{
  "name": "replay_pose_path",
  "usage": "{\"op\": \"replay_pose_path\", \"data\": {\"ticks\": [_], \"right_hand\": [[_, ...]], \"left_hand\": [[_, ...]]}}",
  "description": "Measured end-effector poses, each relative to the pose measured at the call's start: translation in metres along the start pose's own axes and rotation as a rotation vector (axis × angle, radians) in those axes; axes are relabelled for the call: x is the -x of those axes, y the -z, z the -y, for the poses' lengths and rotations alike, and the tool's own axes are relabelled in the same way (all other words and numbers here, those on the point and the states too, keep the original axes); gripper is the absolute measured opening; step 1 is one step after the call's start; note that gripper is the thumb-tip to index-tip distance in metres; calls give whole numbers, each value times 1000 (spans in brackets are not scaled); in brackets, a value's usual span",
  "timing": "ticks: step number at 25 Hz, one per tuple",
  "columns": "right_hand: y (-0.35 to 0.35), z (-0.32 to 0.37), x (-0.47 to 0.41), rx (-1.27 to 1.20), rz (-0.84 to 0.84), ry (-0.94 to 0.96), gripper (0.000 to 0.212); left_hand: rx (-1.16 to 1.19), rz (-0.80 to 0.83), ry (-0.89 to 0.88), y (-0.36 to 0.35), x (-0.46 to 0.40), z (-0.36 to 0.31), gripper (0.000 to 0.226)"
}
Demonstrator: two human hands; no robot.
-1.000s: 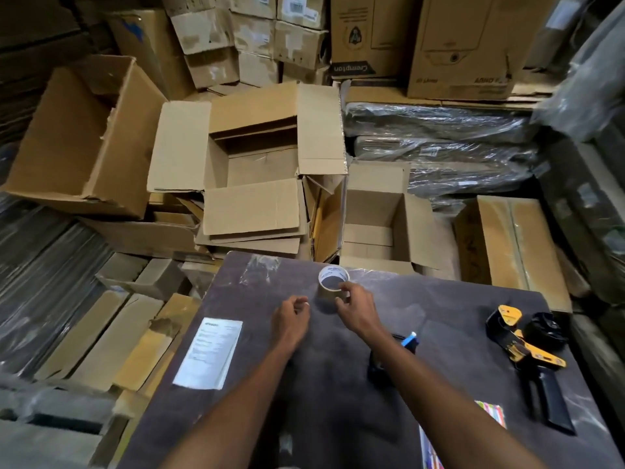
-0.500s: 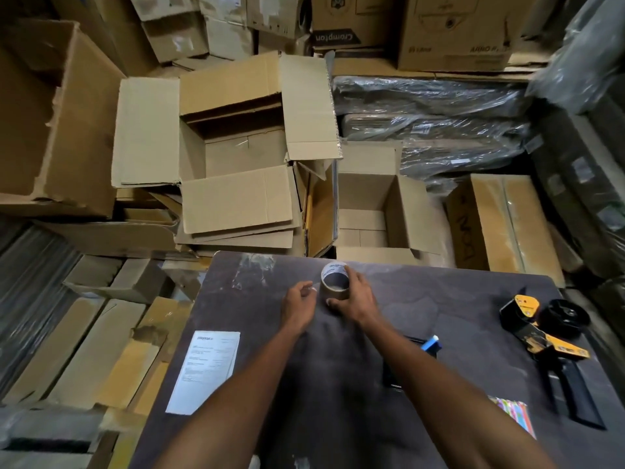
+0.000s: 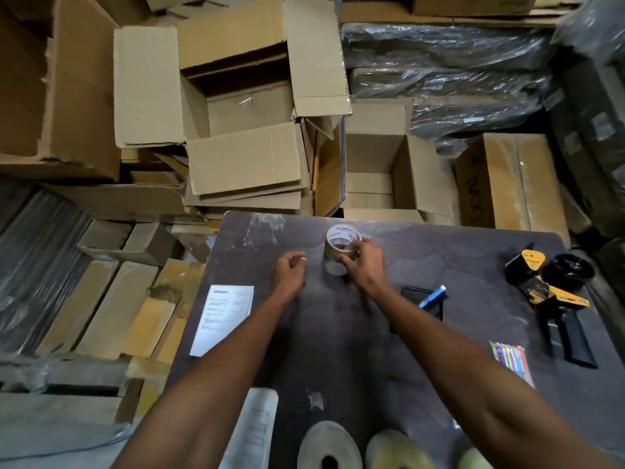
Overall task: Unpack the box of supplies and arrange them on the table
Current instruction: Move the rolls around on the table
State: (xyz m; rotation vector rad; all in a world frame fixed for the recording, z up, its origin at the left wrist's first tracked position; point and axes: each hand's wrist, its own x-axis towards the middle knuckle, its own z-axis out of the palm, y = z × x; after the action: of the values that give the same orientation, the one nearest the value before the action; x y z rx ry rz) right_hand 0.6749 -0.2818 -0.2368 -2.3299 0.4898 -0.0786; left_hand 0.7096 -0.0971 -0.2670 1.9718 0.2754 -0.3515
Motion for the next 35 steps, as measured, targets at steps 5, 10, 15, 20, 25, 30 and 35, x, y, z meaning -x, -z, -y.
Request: {"op": "replay_pose_path", "data": {"ticks": [5, 10, 15, 20, 25, 30, 35], "right_hand": [[8, 4, 31, -14, 1, 16, 35], [35, 4, 82, -124, -58, 54, 26], [71, -7, 141, -208, -103, 37, 20], [115, -31, 193, -287, -154, 37, 13], [161, -82, 240, -338, -191, 14, 19], [219, -145, 294, -399, -227, -10, 18], [273, -223, 344, -346, -244, -48, 21]], "left_hand": [[-85, 28, -109, 9, 31, 8, 15], [-56, 45, -112, 7, 62, 19, 14], [14, 79, -177, -10, 103, 13, 22], [28, 103, -229, -31, 151, 0, 14], [90, 164, -272, -58, 210, -15, 18], [139, 216, -287, -115, 285, -29, 16], [93, 279, -335, -190, 359, -31, 18]]}}
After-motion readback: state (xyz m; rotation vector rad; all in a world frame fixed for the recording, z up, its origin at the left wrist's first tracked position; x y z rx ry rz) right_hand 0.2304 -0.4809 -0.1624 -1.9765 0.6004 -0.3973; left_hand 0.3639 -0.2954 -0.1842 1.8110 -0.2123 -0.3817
